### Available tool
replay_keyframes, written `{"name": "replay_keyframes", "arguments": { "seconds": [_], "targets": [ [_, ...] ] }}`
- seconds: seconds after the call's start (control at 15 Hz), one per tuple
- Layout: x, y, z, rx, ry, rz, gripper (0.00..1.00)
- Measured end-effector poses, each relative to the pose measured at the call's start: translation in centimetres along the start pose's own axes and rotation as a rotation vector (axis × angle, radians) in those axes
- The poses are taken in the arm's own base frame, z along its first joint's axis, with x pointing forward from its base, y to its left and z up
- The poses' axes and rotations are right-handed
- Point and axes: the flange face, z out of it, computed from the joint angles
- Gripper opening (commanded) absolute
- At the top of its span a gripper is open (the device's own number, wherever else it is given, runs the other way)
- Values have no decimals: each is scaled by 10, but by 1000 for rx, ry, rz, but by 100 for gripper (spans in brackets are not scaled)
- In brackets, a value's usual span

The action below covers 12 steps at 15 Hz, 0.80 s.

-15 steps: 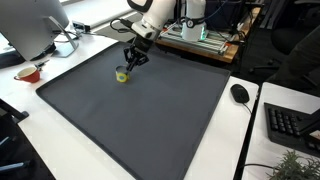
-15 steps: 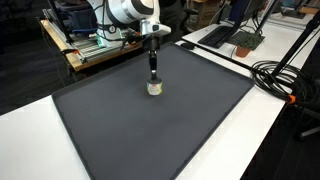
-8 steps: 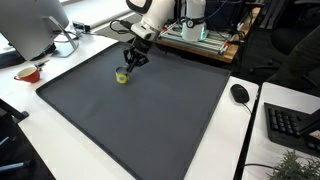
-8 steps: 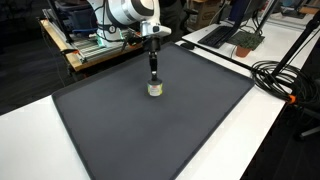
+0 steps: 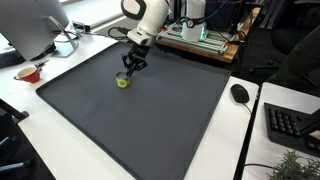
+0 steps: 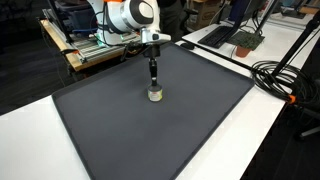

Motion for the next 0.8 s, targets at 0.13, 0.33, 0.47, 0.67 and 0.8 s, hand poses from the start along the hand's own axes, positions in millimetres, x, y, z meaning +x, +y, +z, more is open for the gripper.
{"name": "replay_keyframes", "arguments": {
  "seconds": [0.13, 0.33, 0.47, 0.67, 0.8],
  "targets": [
    [-2, 1, 2, 5, -2, 10, 55],
    [-3, -4, -8, 1, 8, 5, 76],
    [-5, -16, -27, -22, 26, -12, 90],
    [-15, -44, -60, -74, 67, -45, 100],
    [-25, -67, -80, -126, 118, -93, 100]
  ]
}}
